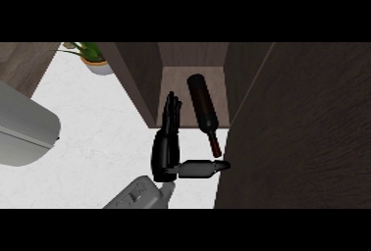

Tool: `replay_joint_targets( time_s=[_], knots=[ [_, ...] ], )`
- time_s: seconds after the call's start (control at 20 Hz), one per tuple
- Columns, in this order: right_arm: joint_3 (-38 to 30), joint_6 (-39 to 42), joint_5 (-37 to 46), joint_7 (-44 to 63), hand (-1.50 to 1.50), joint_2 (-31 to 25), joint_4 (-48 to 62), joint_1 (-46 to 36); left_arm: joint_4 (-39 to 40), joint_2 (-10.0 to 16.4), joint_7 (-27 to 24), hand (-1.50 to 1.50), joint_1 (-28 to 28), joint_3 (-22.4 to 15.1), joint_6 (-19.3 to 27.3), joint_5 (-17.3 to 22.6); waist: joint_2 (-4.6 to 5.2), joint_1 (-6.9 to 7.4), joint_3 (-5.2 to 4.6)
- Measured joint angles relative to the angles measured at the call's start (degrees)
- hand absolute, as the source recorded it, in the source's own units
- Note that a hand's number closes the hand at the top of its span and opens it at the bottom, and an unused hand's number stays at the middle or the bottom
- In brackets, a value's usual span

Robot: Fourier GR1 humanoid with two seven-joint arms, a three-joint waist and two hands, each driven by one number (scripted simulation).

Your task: Pick up the wine, place it into the cabinet and close the cabinet

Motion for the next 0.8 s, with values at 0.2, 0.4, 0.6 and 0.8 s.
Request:
replay_joint_targets(
  time_s=[0.2, 0.4, 0.6, 0.8],
  knots=[
    [-1.7, 0.1, -0.3, 1.1, -1.5, -0.7, 0.0, -1.2, -10.8, 2.9, 3.1, -1.5, 6.1, -2.7, 4.2, -2.9, 0.01, 0.15, 0.01],
    [-1.4, 0.2, -0.5, 0.3, -1.5, -0.3, 0.2, -0.5, -18.2, 4.9, 5.1, -1.5, 11.3, -3.9, 6.5, -6.1, 0.1, 0.04, 0.01],
    [-2.1, 1.6, -1.1, -0.5, -1.5, -0.6, 0.4, 0.5, -25.4, 7.7, 7.3, -1.5, 15.1, -4.5, 6.7, -8.2, 0.15, -0.03, 0.01],
    [-1.6, 3.0, -2.7, -0.3, 1.5, -0.6, 0.4, 2.0, -30.9, 12.0, 7.2, -1.5, 19.6, -4.8, 4.1, -8.8, 0.14, -0.05, 0.01]
  ],
)
